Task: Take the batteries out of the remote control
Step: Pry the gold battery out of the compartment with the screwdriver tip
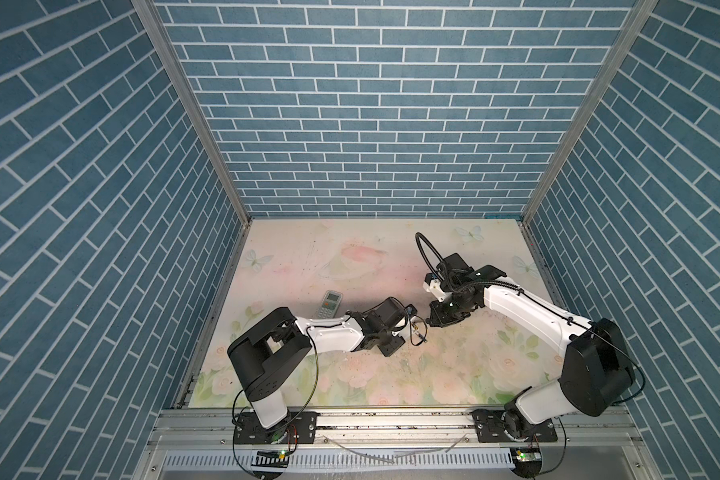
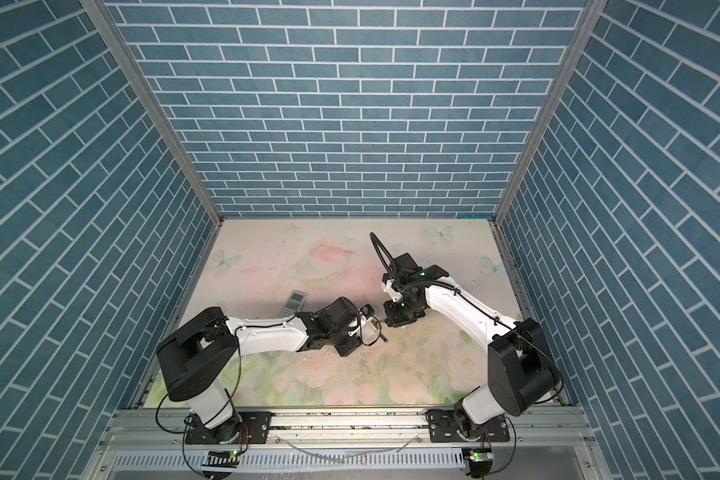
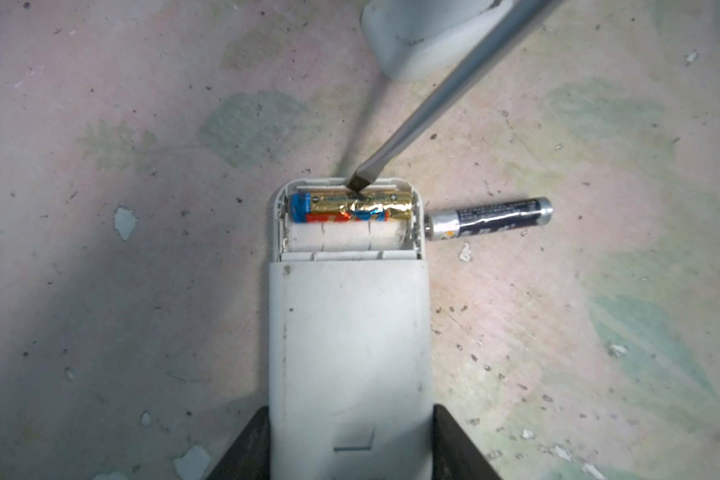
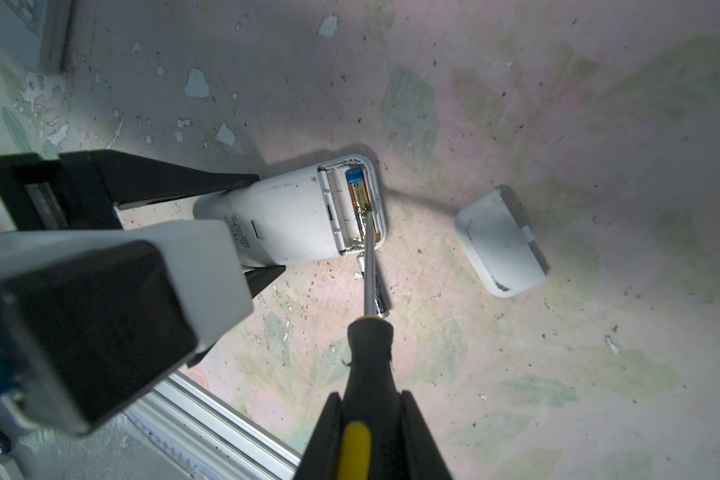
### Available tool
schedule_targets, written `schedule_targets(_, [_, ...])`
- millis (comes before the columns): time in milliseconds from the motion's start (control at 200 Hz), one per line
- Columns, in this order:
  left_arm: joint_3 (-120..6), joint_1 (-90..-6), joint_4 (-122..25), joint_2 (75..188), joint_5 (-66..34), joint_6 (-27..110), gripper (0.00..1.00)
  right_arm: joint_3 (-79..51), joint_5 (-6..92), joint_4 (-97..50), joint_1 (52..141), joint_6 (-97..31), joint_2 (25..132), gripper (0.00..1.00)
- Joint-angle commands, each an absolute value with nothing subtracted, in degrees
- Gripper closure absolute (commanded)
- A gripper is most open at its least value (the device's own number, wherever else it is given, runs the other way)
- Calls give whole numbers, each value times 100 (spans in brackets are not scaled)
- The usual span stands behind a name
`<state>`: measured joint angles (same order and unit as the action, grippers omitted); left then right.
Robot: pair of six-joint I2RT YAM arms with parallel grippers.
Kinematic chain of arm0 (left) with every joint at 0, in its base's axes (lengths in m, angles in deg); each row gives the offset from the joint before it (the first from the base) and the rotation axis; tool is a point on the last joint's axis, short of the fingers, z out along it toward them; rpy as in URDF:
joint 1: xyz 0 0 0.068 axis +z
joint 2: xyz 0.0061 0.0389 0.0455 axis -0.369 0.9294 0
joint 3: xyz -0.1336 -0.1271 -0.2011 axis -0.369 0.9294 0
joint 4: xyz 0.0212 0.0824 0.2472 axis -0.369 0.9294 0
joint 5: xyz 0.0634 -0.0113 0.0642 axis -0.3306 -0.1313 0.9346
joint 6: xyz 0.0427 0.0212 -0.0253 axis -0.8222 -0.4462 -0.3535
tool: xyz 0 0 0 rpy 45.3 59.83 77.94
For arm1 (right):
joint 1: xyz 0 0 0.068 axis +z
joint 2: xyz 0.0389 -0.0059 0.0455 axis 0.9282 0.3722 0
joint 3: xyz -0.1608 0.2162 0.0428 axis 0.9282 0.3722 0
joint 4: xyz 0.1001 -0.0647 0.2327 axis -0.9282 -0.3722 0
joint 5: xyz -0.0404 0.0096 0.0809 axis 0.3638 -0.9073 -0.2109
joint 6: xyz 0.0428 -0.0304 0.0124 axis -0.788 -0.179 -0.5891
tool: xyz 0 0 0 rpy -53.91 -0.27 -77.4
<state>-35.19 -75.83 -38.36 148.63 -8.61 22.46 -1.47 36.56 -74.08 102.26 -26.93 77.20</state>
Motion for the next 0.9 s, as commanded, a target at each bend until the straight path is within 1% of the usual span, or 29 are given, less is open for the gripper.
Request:
schedule_targets(0, [-3377,-7577,-3107,15269,-749,2077,83,-288,3514,-7719,10216,-2335,7833,100])
schedule_targets(205, [-3386,-7572,-3094,15269,-727,2068,84,-265,3430,-7718,10219,-2234,7908,100])
schedule_targets(640, [-3377,-7572,-3111,15213,-680,2084,84,-188,2540,-7478,10198,-2295,8075,100])
schedule_targets(895, [-3353,-7576,-3164,15204,-701,2082,84,-165,1966,-7277,10036,-2346,8122,100])
